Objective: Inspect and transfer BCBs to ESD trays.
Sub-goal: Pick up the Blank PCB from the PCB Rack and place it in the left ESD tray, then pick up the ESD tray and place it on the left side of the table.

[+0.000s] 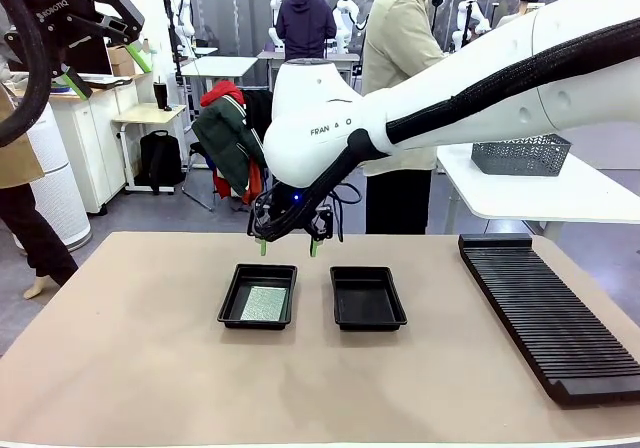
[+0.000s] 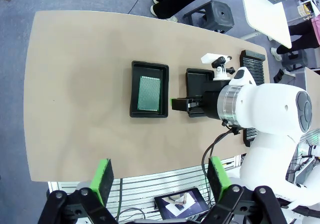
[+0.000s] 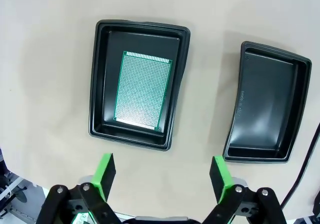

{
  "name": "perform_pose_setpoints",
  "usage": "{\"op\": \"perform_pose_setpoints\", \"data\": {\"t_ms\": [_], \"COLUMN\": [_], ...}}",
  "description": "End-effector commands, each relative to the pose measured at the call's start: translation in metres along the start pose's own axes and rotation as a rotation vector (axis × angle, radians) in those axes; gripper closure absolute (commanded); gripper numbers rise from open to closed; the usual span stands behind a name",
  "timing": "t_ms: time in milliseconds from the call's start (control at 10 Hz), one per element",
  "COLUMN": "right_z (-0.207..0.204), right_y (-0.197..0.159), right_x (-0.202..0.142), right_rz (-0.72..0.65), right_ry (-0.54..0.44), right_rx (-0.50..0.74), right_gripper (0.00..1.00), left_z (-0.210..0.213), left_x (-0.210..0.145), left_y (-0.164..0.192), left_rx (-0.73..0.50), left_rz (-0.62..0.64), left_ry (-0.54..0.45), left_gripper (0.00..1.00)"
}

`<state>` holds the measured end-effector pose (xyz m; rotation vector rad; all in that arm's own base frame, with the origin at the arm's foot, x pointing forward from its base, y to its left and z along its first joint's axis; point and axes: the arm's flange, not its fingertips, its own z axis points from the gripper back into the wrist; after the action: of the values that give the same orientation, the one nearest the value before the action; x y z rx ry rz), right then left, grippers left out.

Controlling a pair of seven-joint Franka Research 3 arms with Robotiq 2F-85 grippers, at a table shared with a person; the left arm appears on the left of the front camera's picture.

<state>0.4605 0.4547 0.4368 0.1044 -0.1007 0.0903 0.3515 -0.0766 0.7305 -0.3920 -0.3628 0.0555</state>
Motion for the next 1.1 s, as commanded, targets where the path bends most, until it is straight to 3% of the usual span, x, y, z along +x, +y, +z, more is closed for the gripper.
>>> {"op": "perform_pose_setpoints", "data": {"t_ms": [0, 1000], "right_z": [0.0004, 0.0004], "right_y": [-0.0018, -0.0018], "right_x": [0.0005, 0.0005], "right_rz": [0.011, 0.011], "right_ry": [-0.002, -0.002], "right_rx": [-0.006, -0.006], "right_gripper": [0.00, 0.00], "left_z": [-0.0004, -0.0004], "left_x": [0.0000, 0.0000], "left_y": [-0.0001, -0.0001], "left_rx": [-0.004, -0.004], "left_rz": [0.002, 0.002], "left_ry": [0.001, 0.001], "left_gripper": [0.00, 0.00]}}
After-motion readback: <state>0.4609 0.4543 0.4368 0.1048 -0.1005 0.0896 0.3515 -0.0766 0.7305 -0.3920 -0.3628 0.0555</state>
